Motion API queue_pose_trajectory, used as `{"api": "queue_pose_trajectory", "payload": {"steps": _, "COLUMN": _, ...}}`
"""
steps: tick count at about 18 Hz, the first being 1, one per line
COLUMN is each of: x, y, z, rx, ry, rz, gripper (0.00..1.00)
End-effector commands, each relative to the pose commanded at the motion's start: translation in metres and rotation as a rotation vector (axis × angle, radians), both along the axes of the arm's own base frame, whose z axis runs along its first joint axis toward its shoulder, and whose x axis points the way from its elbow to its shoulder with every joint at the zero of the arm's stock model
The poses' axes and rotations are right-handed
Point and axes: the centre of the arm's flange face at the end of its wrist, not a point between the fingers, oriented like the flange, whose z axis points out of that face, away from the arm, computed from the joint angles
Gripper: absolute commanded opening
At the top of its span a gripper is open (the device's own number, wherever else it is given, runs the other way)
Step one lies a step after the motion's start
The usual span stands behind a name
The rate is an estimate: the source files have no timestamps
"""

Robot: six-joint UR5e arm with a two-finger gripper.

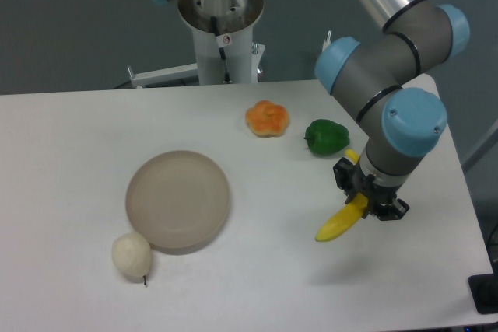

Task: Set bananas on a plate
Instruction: 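Lift the yellow banana held in the gripper off the table, then carry the banana over to the beige plate and lower it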

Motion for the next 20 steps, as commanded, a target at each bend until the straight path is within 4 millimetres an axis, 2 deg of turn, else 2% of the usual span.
{"api": "queue_pose_trajectory", "payload": {"steps": 2, "x": 0.033, "y": 0.006, "z": 0.000, "rx": -0.015, "ry": -0.004, "rz": -0.040, "gripper": 0.00}}
{"api": "queue_pose_trajectory", "payload": {"steps": 4, "x": 0.078, "y": 0.008, "z": -0.004, "rx": -0.025, "ry": -0.021, "rz": -0.083, "gripper": 0.00}}
{"api": "queue_pose_trajectory", "payload": {"steps": 8, "x": 0.155, "y": 0.011, "z": -0.001, "rx": -0.046, "ry": -0.022, "rz": -0.149, "gripper": 0.00}}
{"api": "queue_pose_trajectory", "payload": {"steps": 10, "x": 0.201, "y": 0.018, "z": -0.015, "rx": -0.076, "ry": -0.023, "rz": -0.144, "gripper": 0.00}}
{"api": "queue_pose_trajectory", "payload": {"steps": 12, "x": 0.228, "y": 0.025, "z": -0.033, "rx": -0.116, "ry": -0.014, "rz": -0.143, "gripper": 0.00}}
{"api": "queue_pose_trajectory", "payload": {"steps": 14, "x": 0.262, "y": 0.037, "z": -0.064, "rx": -0.199, "ry": 0.047, "rz": -0.175, "gripper": 0.00}}
{"api": "queue_pose_trajectory", "payload": {"steps": 16, "x": 0.280, "y": 0.041, "z": -0.078, "rx": -0.232, "ry": 0.068, "rz": -0.210, "gripper": 0.00}}
{"api": "queue_pose_trajectory", "payload": {"steps": 20, "x": 0.289, "y": 0.049, "z": -0.102, "rx": -0.259, "ry": 0.063, "rz": -0.187, "gripper": 0.00}}
